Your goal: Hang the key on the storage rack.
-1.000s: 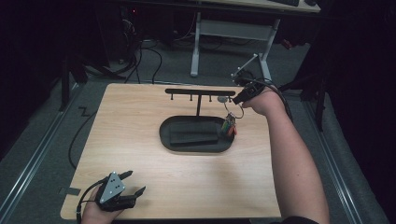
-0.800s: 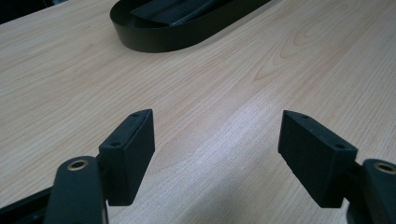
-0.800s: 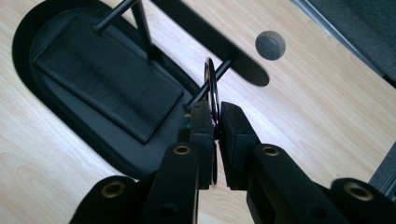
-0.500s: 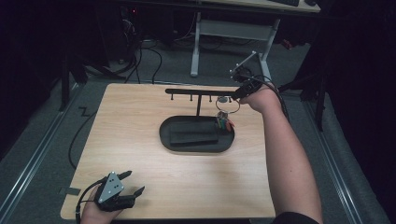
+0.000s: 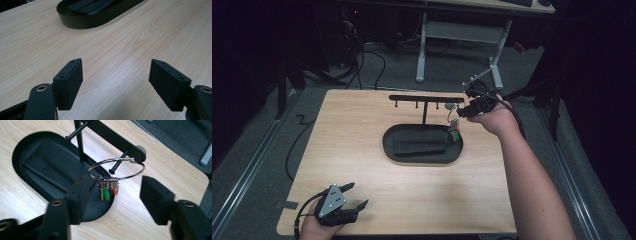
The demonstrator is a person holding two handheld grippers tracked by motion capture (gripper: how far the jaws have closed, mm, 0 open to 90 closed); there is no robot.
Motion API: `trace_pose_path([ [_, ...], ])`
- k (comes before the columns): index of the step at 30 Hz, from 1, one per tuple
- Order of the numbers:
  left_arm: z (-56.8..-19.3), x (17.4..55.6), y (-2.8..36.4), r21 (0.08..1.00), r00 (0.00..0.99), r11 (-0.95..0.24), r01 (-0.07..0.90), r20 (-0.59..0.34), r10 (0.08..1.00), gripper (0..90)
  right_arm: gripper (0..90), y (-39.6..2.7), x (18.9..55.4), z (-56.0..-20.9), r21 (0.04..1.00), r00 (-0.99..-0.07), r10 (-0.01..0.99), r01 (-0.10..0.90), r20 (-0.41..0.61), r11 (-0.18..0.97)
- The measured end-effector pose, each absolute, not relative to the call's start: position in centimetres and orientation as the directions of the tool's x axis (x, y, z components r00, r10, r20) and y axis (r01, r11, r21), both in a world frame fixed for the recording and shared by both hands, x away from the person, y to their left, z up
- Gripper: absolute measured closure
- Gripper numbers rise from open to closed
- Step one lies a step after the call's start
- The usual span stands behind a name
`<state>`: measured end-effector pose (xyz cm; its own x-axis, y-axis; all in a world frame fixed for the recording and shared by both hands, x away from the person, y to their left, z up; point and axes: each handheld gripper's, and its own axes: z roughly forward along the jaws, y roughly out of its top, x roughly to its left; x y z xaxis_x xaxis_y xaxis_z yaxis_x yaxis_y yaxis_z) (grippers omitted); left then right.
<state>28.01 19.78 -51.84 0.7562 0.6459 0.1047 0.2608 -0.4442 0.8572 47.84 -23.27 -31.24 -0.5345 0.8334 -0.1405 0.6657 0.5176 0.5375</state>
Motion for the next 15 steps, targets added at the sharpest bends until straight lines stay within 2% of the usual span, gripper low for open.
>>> trace_pose_path([
  [4, -52.0, 28.0, 19.9, 0.856, 0.757, -0.444, 0.266, 0.099, 0.646, 27.8, 33.0, -23.7, 46.7, -32.5, 0.574, -0.510, 0.844, 0.646, -0.167, 0.503],
  [9, -51.8, 28.2, 19.9, 0.863, 0.755, -0.432, 0.261, 0.097, 0.649, 27.8, 24.5, -24.9, 45.6, -34.4, 0.600, -0.490, 0.859, 0.646, -0.149, 0.473],
  [15, -51.9, 28.4, 19.2, 0.852, 0.764, -0.456, 0.258, 0.109, 0.636, 27.8, 20.2, -25.9, 44.0, -35.9, 0.618, -0.495, 0.859, 0.635, -0.135, 0.463],
])
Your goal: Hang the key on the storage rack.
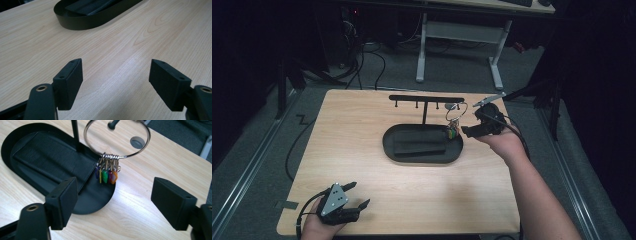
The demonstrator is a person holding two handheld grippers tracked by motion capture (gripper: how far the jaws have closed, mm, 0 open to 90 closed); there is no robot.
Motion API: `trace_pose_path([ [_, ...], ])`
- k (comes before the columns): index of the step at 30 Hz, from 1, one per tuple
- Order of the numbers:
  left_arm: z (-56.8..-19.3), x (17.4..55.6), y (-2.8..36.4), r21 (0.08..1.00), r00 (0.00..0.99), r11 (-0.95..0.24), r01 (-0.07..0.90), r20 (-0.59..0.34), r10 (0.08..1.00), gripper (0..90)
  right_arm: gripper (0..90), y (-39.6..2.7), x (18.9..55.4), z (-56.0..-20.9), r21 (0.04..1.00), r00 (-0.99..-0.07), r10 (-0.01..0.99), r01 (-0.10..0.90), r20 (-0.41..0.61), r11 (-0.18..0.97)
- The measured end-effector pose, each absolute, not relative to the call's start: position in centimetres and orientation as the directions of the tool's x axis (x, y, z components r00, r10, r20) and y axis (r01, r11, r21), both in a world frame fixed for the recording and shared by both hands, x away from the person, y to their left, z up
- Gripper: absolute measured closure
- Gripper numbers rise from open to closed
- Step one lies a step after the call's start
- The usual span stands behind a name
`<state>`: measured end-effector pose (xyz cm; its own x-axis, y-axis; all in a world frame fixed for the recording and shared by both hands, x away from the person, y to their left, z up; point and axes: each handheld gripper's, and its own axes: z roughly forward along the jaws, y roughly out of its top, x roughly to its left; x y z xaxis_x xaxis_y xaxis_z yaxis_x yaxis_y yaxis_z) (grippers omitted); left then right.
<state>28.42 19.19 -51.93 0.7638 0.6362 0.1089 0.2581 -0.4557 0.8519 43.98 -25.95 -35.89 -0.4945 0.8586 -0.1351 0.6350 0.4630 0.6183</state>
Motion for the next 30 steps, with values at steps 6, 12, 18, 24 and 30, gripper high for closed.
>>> trace_pose_path([
  [6, -52.0, 28.4, 18.8, 0.849, 0.767, -0.464, 0.254, 0.115, 0.631, 27.7, 16.9, -26.4, 41.3, -37.0, 0.684, -0.485, 0.866, 0.591, -0.123, 0.428],
  [12, -51.9, 28.5, 19.1, 0.858, 0.753, -0.438, 0.268, 0.097, 0.651, 27.7, 14.9, -26.4, 39.3, -38.6, 0.726, -0.476, 0.868, 0.546, -0.142, 0.418],
  [18, -52.0, 28.6, 18.9, 0.852, 0.757, -0.448, 0.270, 0.101, 0.646, 27.7, 15.3, -25.8, 37.2, -41.3, 0.760, -0.469, 0.869, 0.505, -0.155, 0.409],
  [24, -52.0, 28.2, 18.9, 0.847, 0.756, -0.459, 0.269, 0.110, 0.645, 27.7, 14.4, -25.5, 34.7, -45.3, 0.785, -0.483, 0.868, 0.492, -0.114, 0.376],
  [30, -52.1, 28.1, 18.8, 0.844, 0.754, -0.460, 0.275, 0.108, 0.648, 27.7, 14.8, -26.4, 31.3, -50.8, 0.839, -0.429, 0.903, 0.497, 0.013, 0.223],
])
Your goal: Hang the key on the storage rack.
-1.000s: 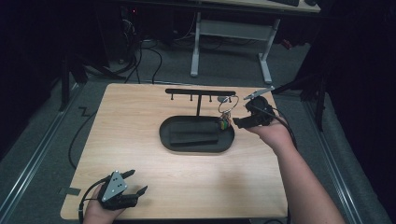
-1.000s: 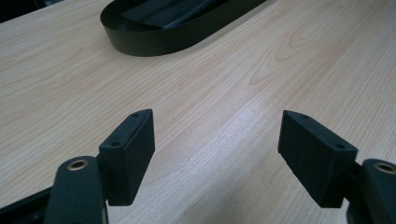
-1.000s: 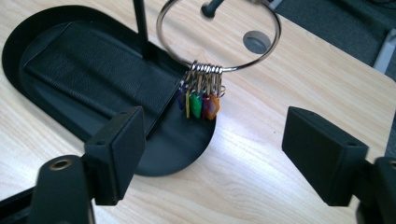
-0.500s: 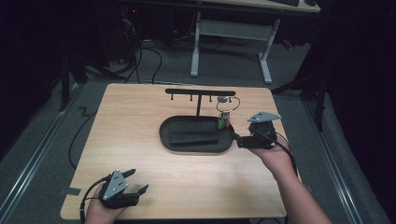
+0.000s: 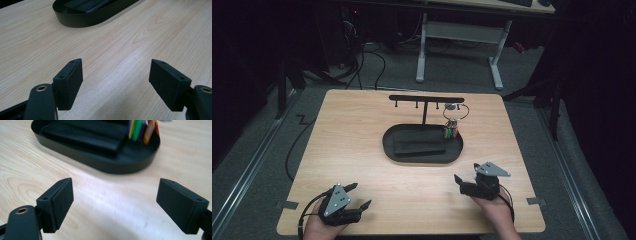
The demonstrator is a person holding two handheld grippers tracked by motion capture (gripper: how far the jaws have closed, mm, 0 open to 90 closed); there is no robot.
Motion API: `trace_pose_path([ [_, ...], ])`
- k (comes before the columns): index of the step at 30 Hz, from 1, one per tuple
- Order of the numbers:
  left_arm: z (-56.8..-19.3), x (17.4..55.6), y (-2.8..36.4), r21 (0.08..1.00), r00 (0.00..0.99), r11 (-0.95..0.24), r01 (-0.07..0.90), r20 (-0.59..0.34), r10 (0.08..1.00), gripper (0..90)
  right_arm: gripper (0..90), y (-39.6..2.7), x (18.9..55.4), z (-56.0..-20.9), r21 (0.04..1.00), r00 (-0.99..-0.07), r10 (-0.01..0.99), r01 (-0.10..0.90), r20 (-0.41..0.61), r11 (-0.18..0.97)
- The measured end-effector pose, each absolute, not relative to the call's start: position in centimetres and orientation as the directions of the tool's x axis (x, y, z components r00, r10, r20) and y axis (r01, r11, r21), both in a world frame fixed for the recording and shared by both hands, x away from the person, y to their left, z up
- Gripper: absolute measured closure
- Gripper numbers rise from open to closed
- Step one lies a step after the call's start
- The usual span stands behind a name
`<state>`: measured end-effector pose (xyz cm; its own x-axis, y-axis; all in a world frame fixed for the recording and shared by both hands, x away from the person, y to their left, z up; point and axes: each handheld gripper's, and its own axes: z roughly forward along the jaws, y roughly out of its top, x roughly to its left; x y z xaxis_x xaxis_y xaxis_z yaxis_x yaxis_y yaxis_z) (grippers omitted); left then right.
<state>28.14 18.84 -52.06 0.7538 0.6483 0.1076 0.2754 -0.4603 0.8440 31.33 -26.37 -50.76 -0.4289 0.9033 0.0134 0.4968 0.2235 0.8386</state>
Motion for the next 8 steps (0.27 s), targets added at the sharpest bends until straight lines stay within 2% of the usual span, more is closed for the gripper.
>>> trace_pose_path([
  [4, -51.9, 28.0, 18.6, 0.847, 0.757, -0.458, 0.268, 0.109, 0.644, 27.7, 14.6, -27.1, 30.2, -51.1, 0.835, -0.420, 0.907, 0.492, -0.020, 0.247],
  [8, -51.7, 27.9, 18.6, 0.849, 0.758, -0.462, 0.257, 0.120, 0.641, 27.6, 14.6, -28.0, 29.7, -50.8, 0.860, -0.391, 0.920, 0.472, 0.006, 0.195],
])
